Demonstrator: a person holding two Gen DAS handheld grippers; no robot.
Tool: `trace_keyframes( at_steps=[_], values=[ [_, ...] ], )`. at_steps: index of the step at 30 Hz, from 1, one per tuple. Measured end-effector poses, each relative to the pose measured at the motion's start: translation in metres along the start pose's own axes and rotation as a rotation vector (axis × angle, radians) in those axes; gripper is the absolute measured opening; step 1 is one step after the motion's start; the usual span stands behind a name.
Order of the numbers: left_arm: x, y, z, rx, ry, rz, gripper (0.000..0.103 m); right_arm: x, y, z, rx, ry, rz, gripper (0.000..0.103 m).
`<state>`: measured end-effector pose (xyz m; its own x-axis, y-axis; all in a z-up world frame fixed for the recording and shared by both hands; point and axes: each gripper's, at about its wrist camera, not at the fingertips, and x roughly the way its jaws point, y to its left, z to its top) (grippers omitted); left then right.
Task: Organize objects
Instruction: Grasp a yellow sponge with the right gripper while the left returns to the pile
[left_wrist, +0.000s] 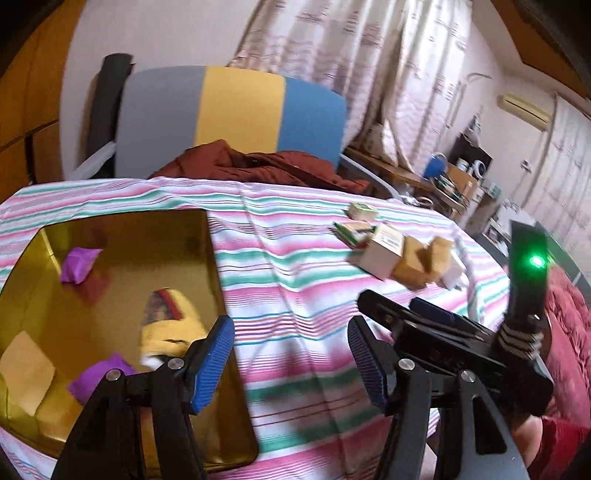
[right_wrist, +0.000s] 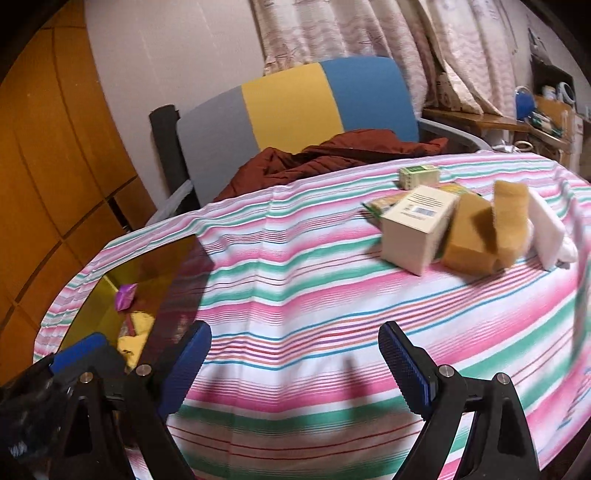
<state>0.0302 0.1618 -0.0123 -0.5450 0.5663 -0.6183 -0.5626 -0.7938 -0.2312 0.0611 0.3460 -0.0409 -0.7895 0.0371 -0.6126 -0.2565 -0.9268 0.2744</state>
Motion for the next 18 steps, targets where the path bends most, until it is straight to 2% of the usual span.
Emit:
trace_keyframes(
  at_steps=[7, 18],
  values=[
    [0.012, -0.024, -0.007, 0.046, 0.046, -0.046, 0.065, 0.0, -0.032, -0.001, 0.001, 0.014, -0.062, 0.093],
    [0.035, -0.047, -0.016, 0.072, 0.113, -0.086, 0.065, -0.016, -0.12, 0.0, 0.1, -0.009, -0.24, 0.093]
  ],
)
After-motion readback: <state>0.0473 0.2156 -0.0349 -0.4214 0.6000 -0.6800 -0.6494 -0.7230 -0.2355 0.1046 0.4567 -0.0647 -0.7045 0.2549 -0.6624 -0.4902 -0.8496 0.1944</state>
